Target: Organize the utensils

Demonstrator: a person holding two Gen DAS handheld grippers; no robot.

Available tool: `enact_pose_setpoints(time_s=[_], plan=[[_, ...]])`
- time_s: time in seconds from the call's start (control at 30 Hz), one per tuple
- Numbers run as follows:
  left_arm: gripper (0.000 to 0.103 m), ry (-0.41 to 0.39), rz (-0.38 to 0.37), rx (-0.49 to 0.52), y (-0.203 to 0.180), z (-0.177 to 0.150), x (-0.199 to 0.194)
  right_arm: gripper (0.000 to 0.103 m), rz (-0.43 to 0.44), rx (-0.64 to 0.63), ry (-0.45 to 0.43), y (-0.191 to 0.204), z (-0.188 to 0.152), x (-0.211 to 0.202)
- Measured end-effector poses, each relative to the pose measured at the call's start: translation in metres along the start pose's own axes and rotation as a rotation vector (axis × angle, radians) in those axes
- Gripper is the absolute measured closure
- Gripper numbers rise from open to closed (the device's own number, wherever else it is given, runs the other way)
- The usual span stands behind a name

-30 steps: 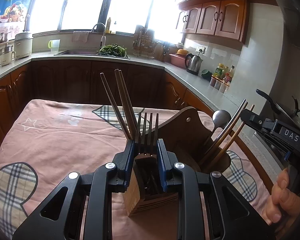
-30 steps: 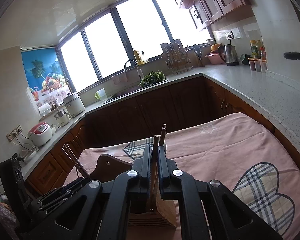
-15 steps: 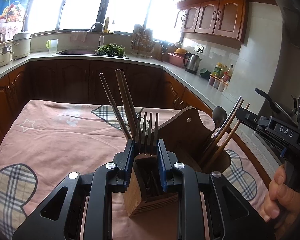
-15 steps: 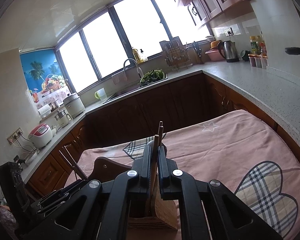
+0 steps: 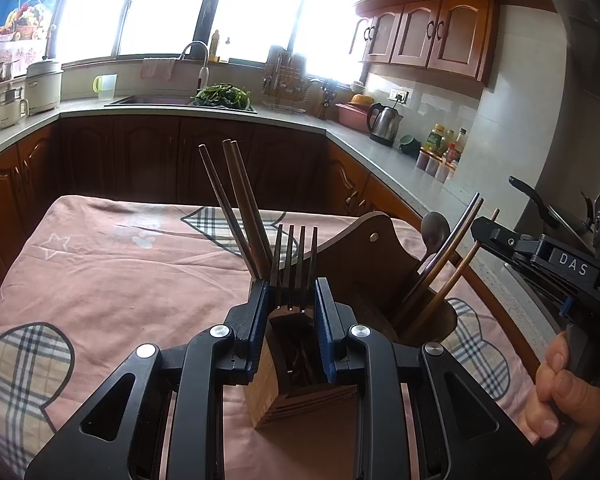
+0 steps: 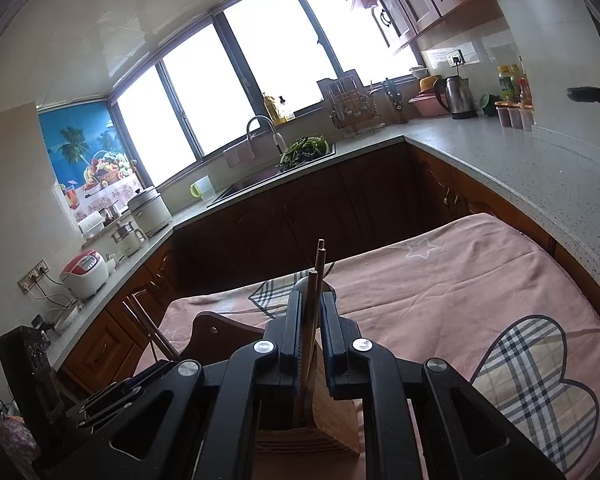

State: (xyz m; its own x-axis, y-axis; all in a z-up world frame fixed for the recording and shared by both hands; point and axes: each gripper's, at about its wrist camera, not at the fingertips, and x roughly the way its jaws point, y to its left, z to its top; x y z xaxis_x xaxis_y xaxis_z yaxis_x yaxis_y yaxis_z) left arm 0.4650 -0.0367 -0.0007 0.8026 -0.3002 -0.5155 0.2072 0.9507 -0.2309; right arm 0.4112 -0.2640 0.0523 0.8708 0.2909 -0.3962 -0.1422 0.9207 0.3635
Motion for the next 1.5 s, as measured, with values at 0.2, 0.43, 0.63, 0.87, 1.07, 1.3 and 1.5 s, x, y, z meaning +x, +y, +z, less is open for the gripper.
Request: enact_pose_setpoints(time_s=[0.2,0.43,0.63,0.87,1.07,1.3,1.5], plan=[[0.068,-0.008,-0.007,0.003,-0.003,0.002,-0.005,0.086,0.018,0.027,0.002,-0.003,0.002,-0.003],[0.053,-0.006,-0.011,-0.004,-0.003,-0.001,-0.012,0.056,0.042,0.063,-0.013,-0.006,0.005,-0.011],[0.023,-0.021,-0.007,-0.016,-0.004,-0.004,-0.031,0.027,0.062,0.062,-0.042,-0.005,0.002,-0.023],[0.012,-0.018,0.022,-0.046,0.004,-0.014,-0.056,0.019,0.061,0.048,-0.049,-0.002,-0.003,-0.041],[0.011,-0.023,0.043,-0.052,0.005,-0.025,-0.085,0.018,0.071,0.053,-0.036,0.001,-0.018,-0.063],[0.009,-0.031,0.071,-0.049,0.004,-0.038,-0.121,0.017,0.087,0.053,-0.026,0.011,-0.038,-0.090],[0.007,-0.041,0.103,-0.043,0.005,-0.051,-0.150,0.017,0.111,0.043,-0.024,0.020,-0.054,-0.115]])
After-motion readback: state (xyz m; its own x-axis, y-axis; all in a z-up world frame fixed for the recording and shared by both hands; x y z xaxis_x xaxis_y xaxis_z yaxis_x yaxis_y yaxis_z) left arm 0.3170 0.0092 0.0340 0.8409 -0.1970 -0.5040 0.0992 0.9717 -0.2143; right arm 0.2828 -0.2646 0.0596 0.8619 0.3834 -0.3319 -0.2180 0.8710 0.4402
